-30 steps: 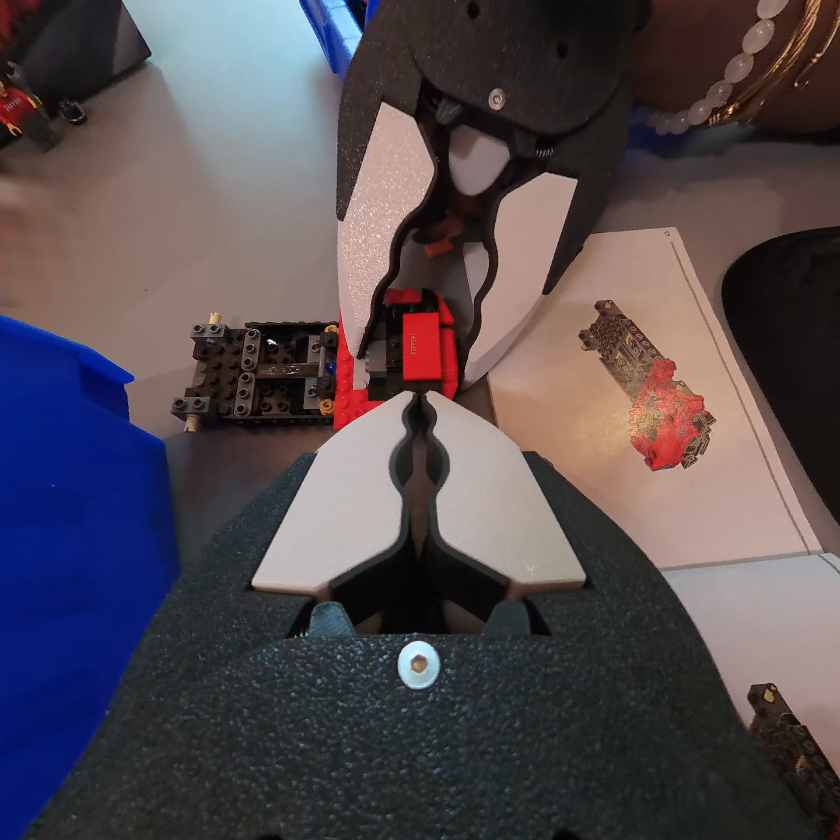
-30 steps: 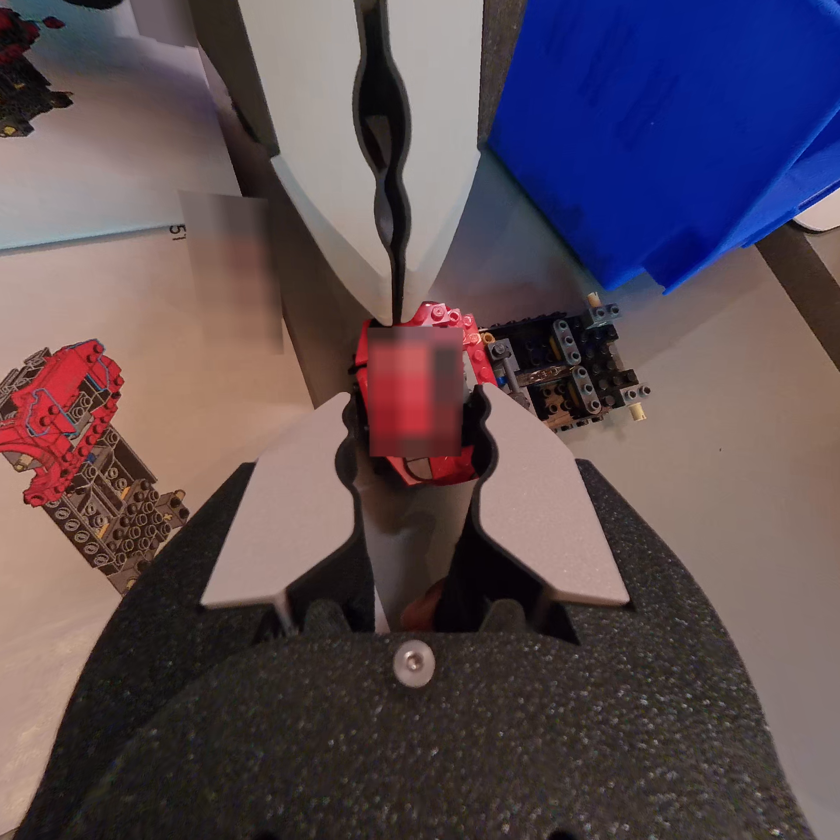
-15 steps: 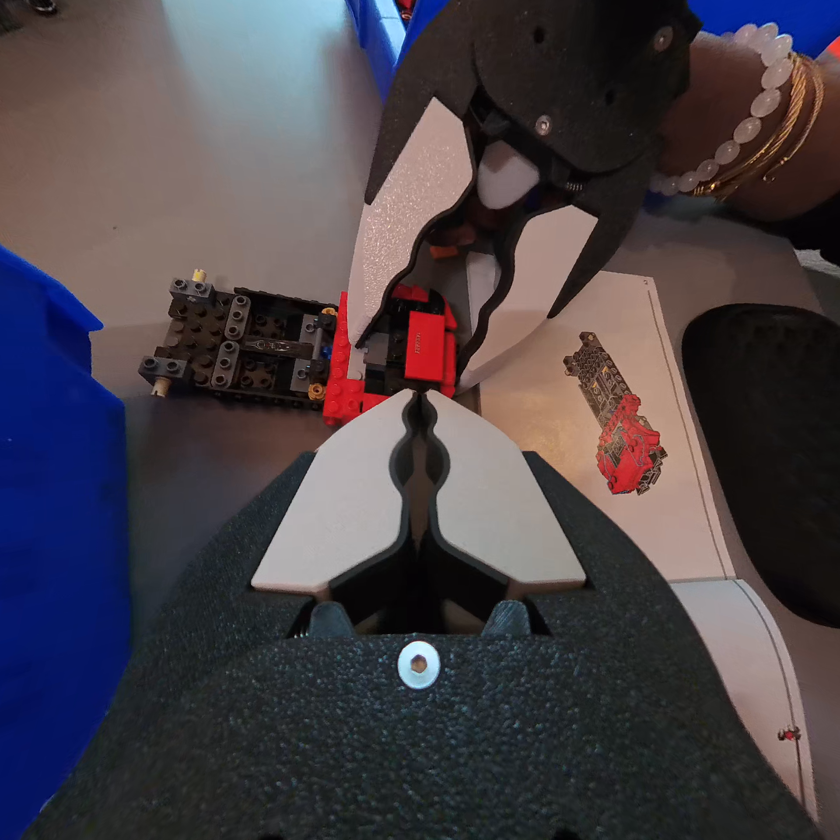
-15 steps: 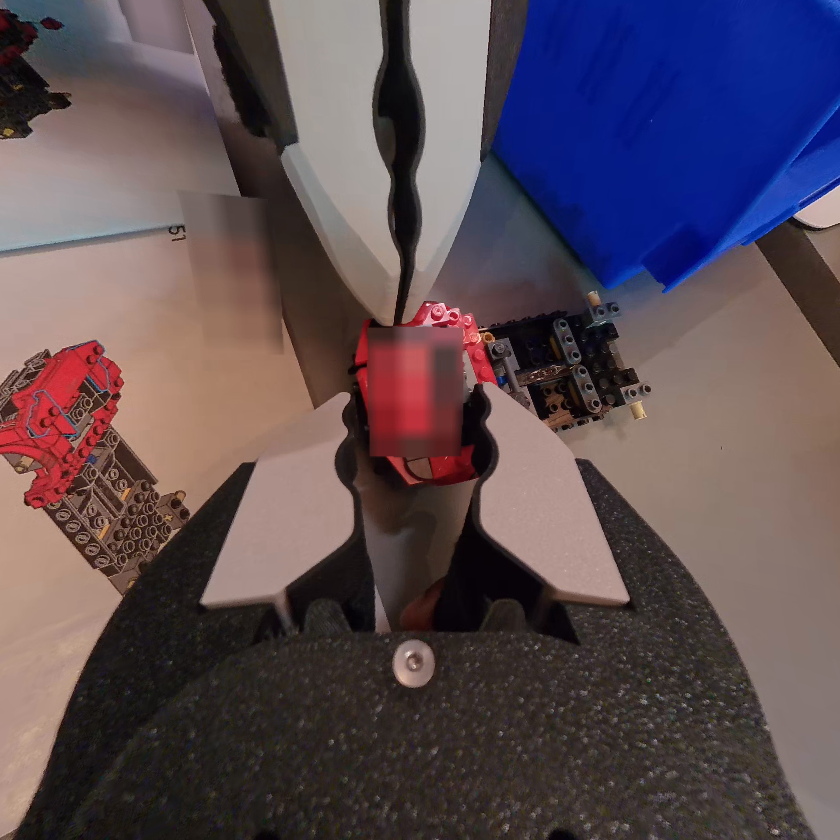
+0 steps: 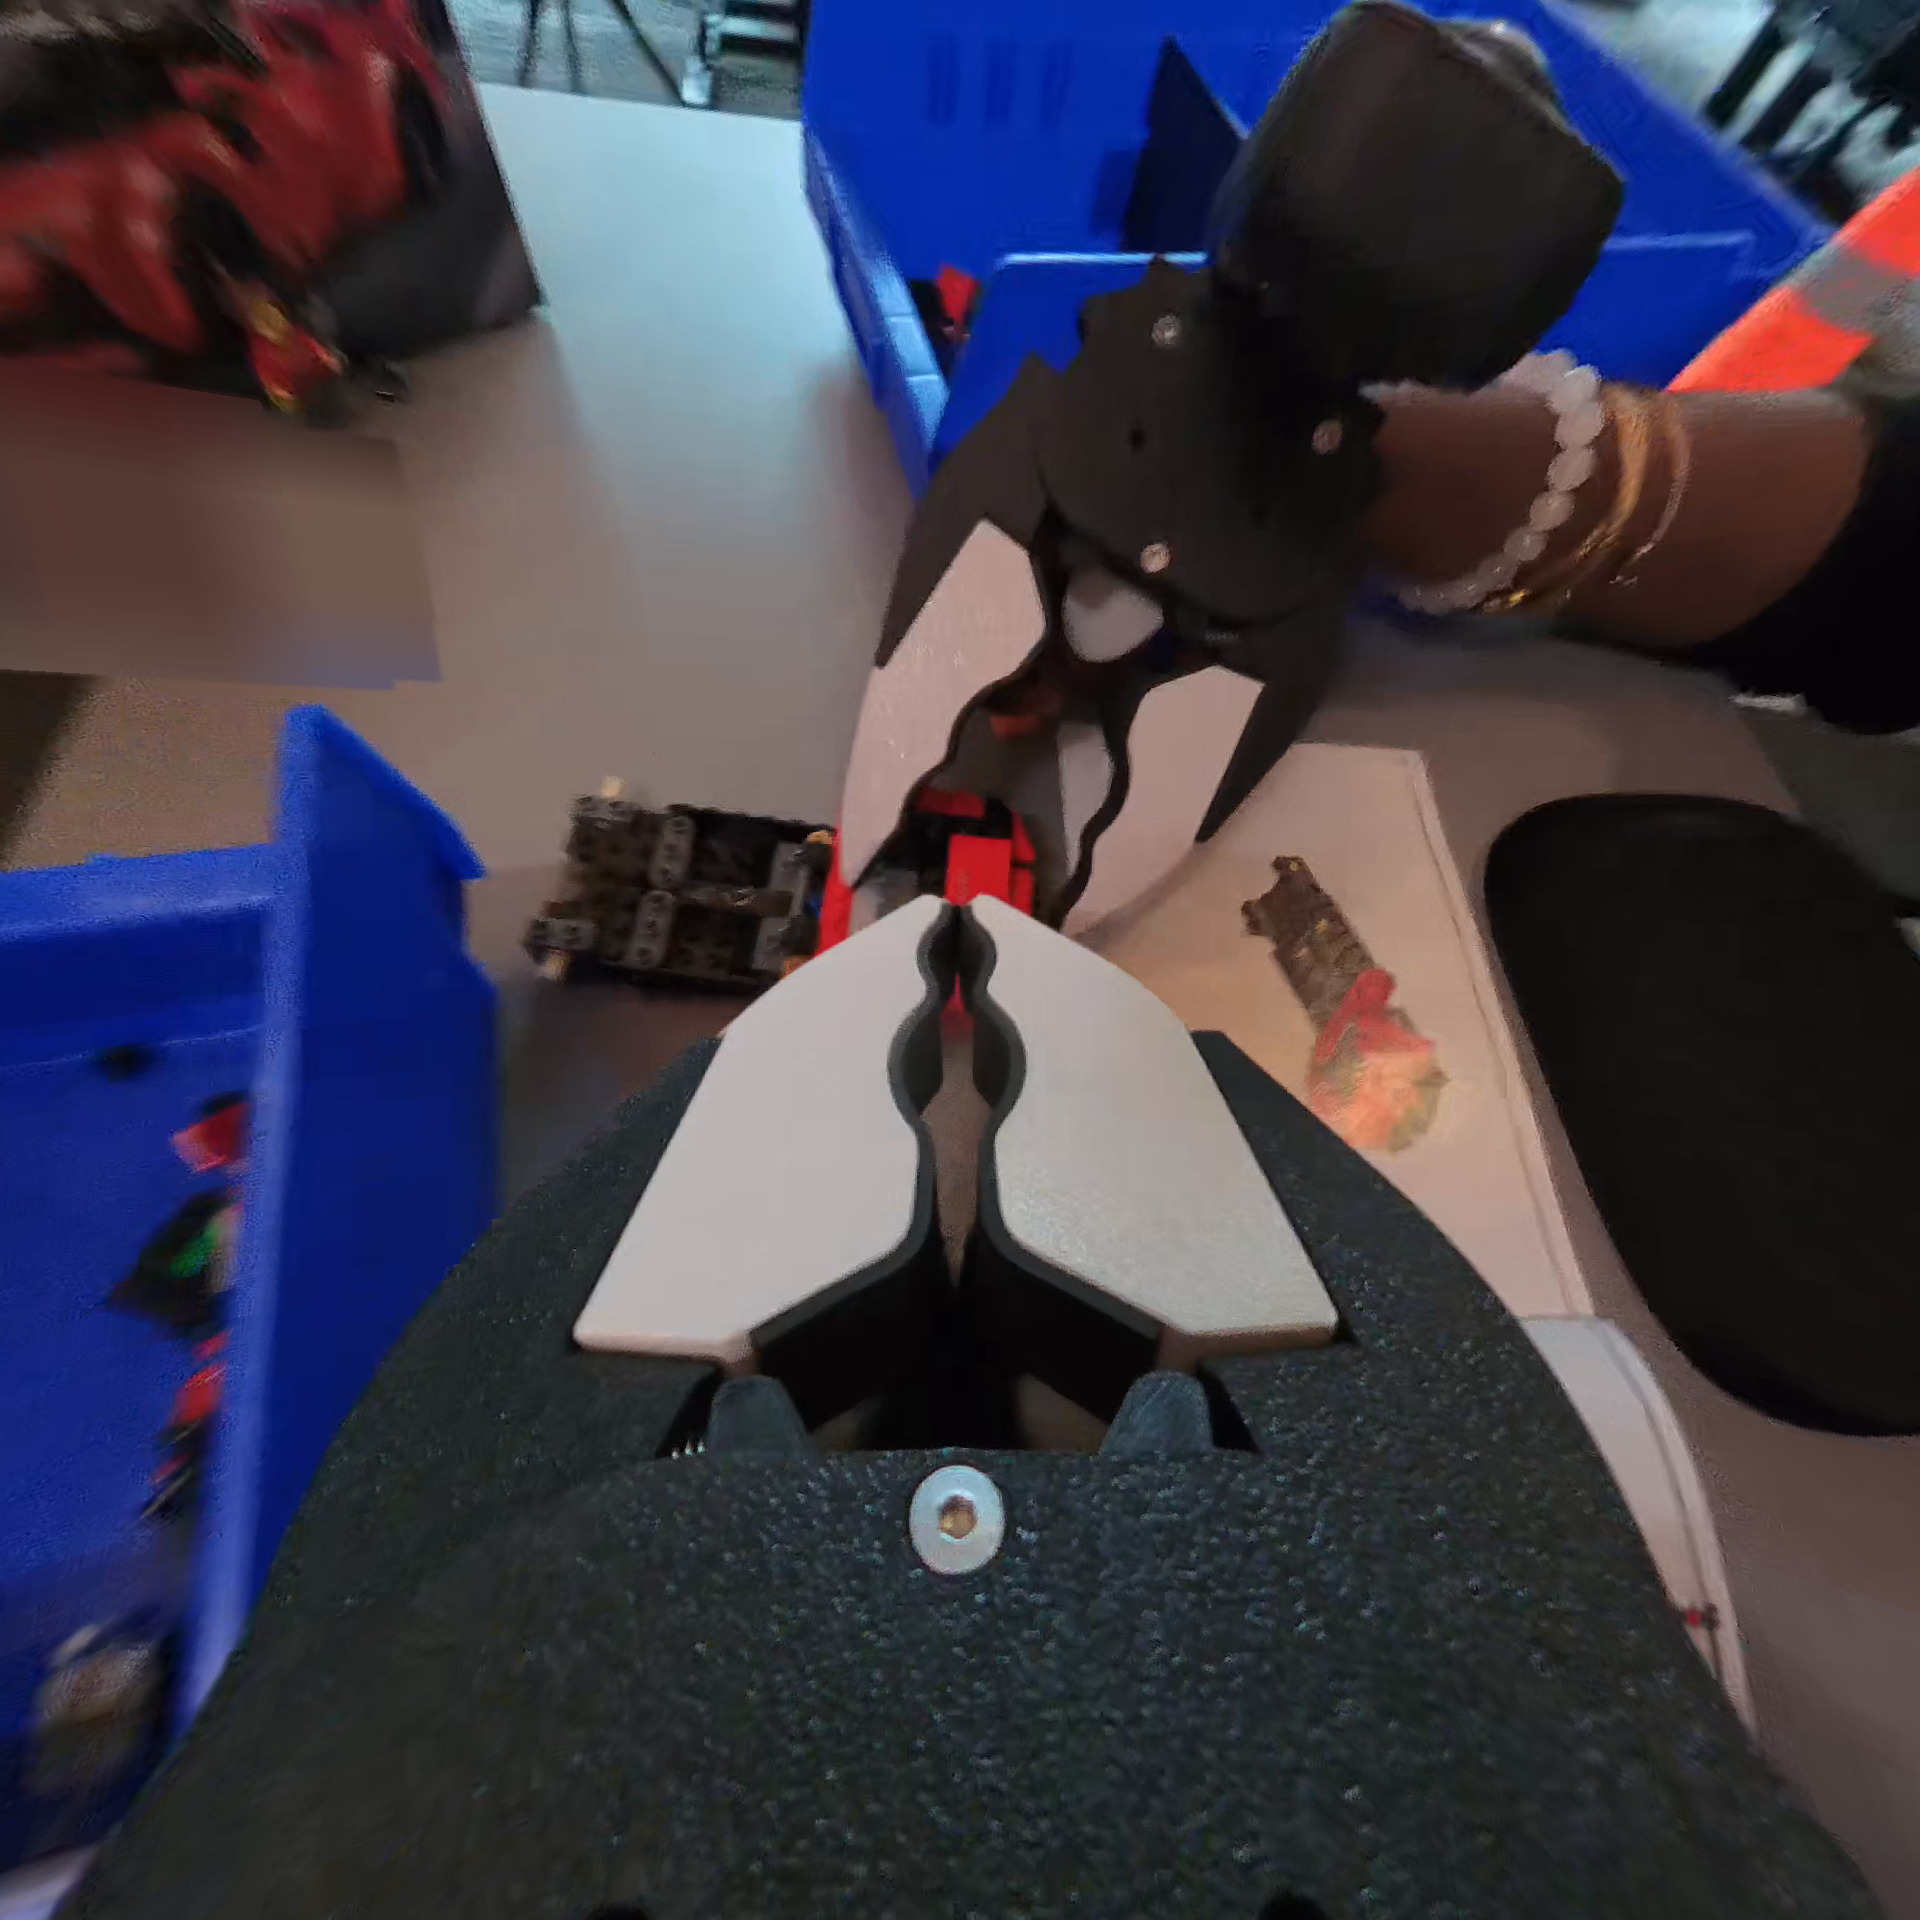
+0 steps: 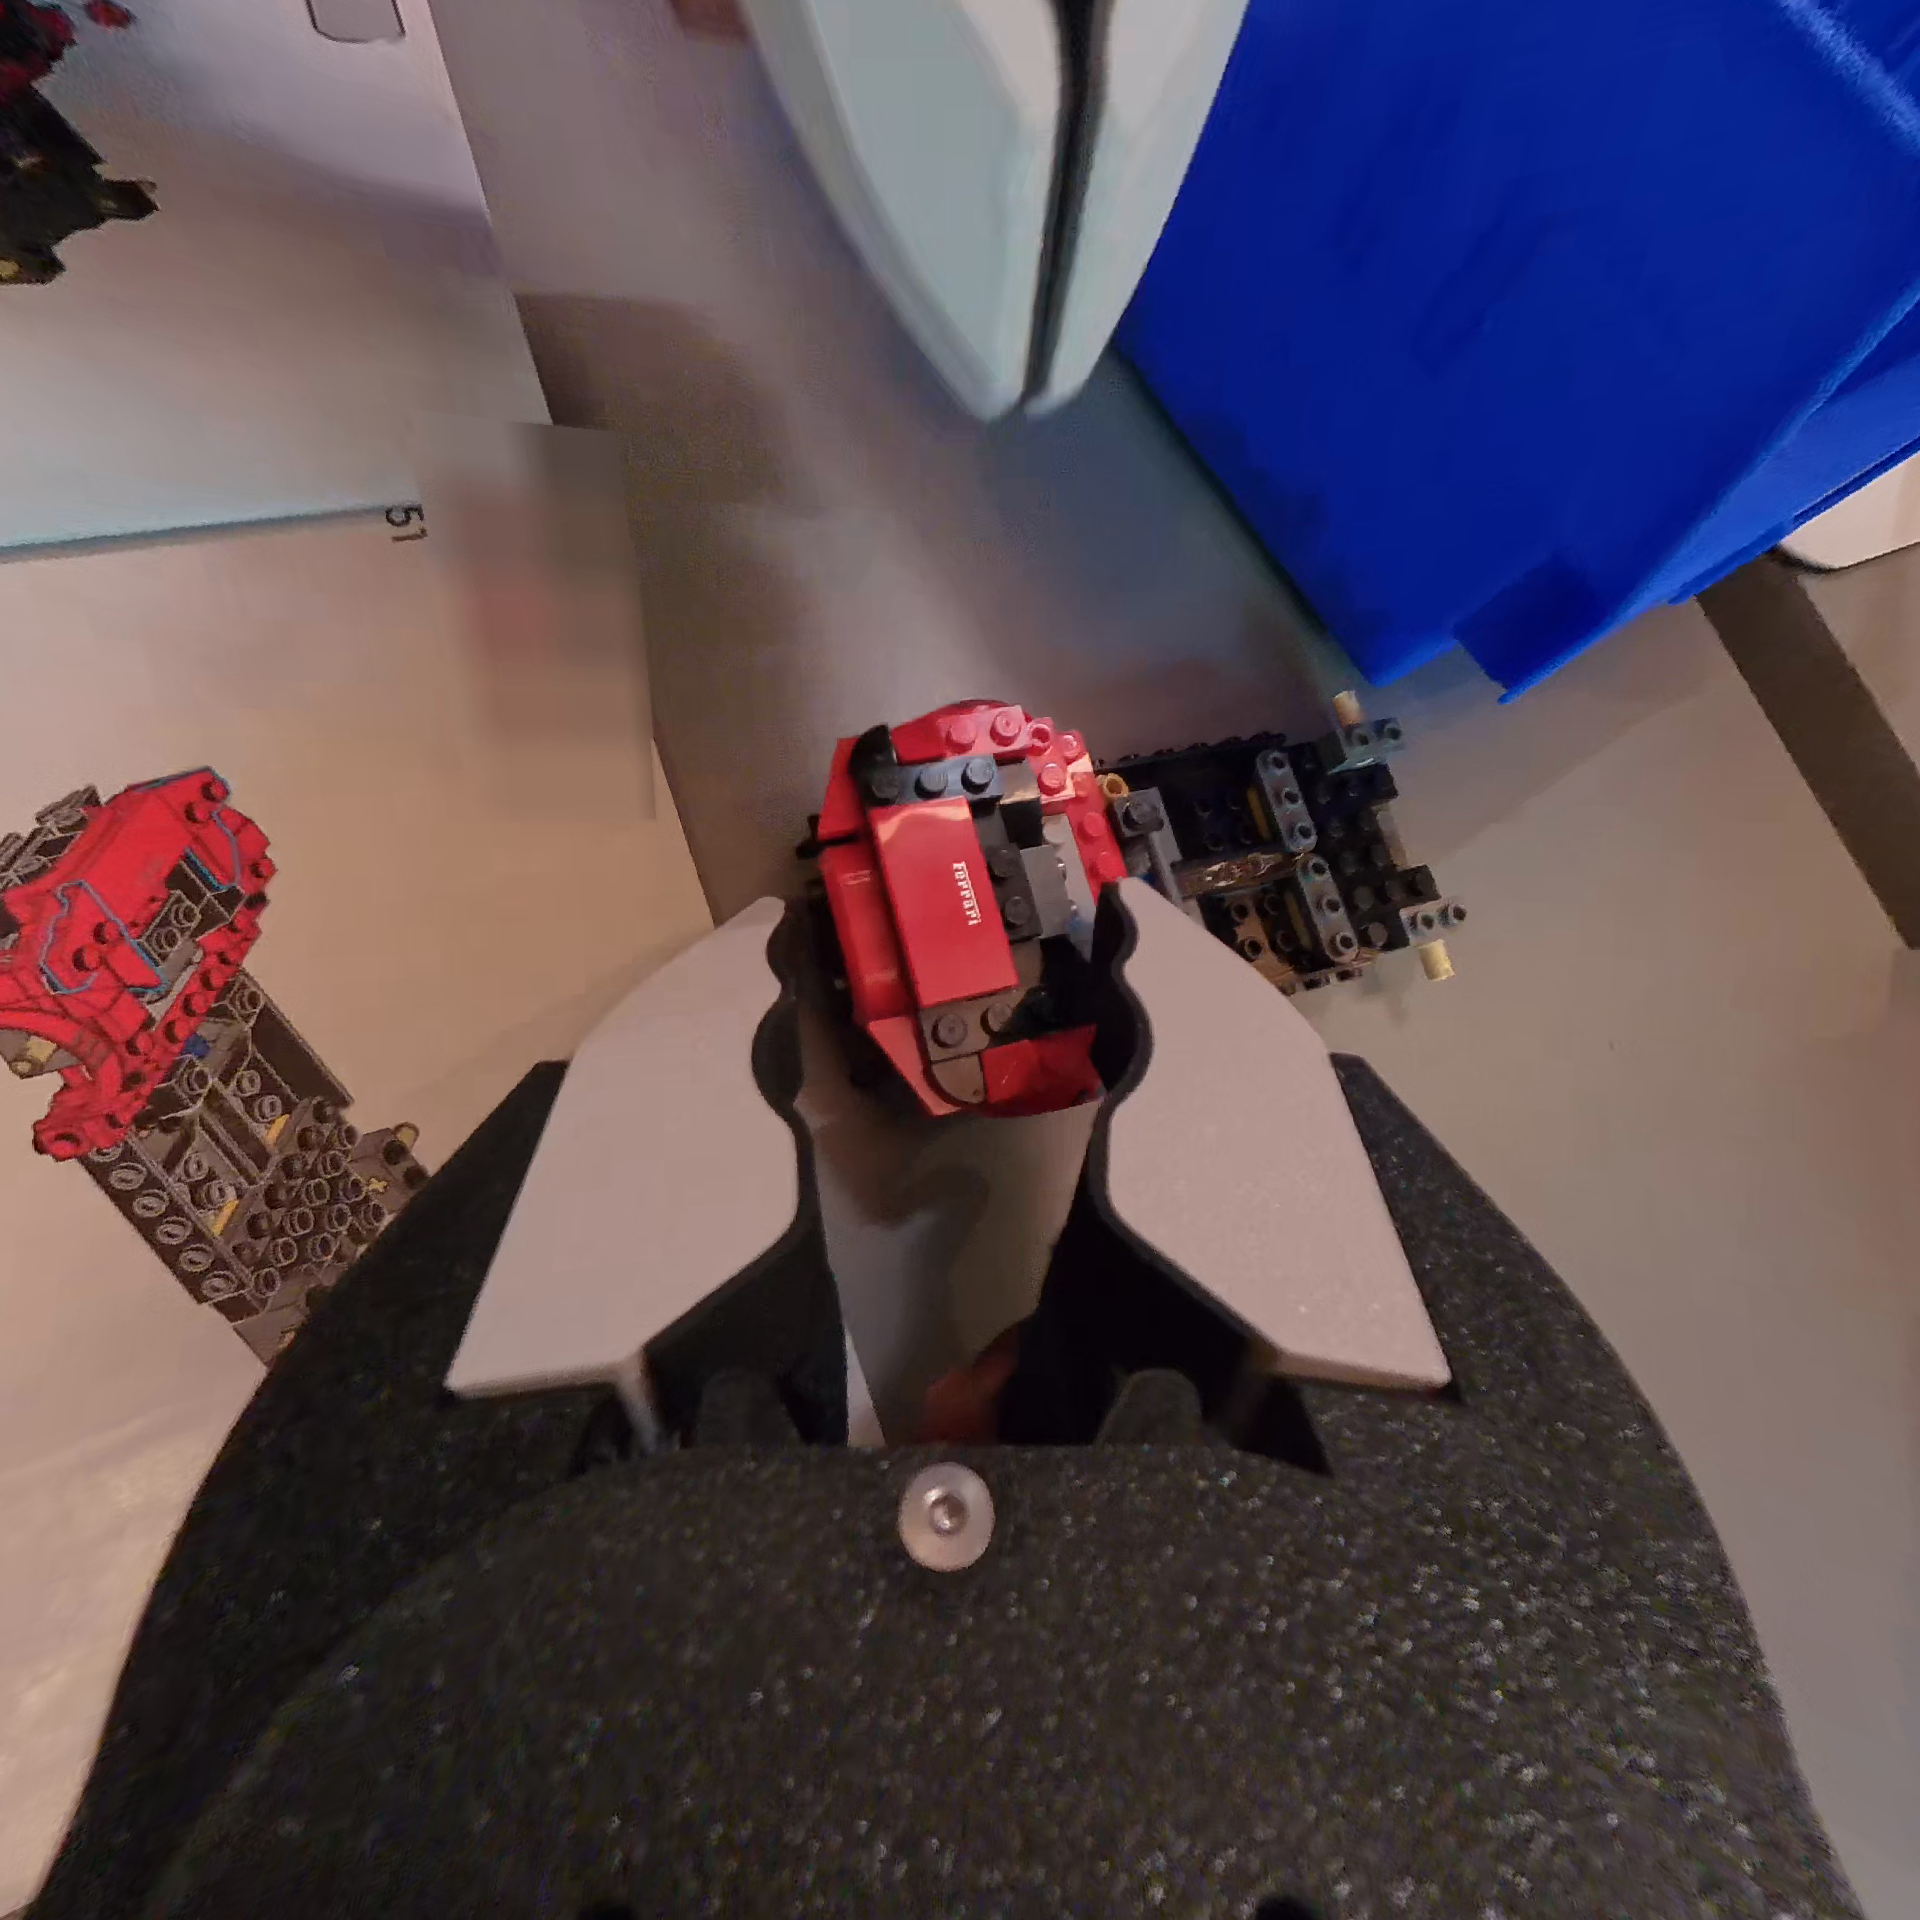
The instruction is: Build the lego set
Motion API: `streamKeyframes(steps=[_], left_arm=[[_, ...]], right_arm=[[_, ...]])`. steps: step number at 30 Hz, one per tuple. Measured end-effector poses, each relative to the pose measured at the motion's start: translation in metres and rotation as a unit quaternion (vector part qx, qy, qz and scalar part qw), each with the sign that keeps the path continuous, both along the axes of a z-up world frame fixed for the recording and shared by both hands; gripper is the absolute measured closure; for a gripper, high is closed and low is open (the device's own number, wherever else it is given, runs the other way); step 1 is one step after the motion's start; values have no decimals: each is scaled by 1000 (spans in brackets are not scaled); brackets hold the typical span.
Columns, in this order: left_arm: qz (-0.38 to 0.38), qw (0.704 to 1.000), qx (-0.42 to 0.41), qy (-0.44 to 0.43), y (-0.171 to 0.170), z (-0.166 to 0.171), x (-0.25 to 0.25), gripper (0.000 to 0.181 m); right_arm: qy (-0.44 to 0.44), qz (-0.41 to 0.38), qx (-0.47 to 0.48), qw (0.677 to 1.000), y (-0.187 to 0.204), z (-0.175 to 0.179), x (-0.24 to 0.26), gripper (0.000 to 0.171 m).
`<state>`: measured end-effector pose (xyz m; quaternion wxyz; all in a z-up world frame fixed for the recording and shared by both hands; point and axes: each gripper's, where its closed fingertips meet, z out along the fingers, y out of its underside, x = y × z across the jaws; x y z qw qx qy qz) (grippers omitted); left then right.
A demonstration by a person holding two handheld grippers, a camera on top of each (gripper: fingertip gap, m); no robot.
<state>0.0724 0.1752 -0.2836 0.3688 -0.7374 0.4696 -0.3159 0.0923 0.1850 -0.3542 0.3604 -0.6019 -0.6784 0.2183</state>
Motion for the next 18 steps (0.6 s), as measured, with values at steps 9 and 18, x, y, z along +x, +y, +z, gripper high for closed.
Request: streamKeyframes(steps=[9, 18], left_arm=[[61, 993, 27, 96, 10, -48, -17, 181], [126, 977, 168, 32, -6, 59, -36, 181]], right_arm=[[23, 2, -15, 1000, -3, 11, -1, 120], [-20, -3, -1, 1000, -1, -1, 5, 126]])
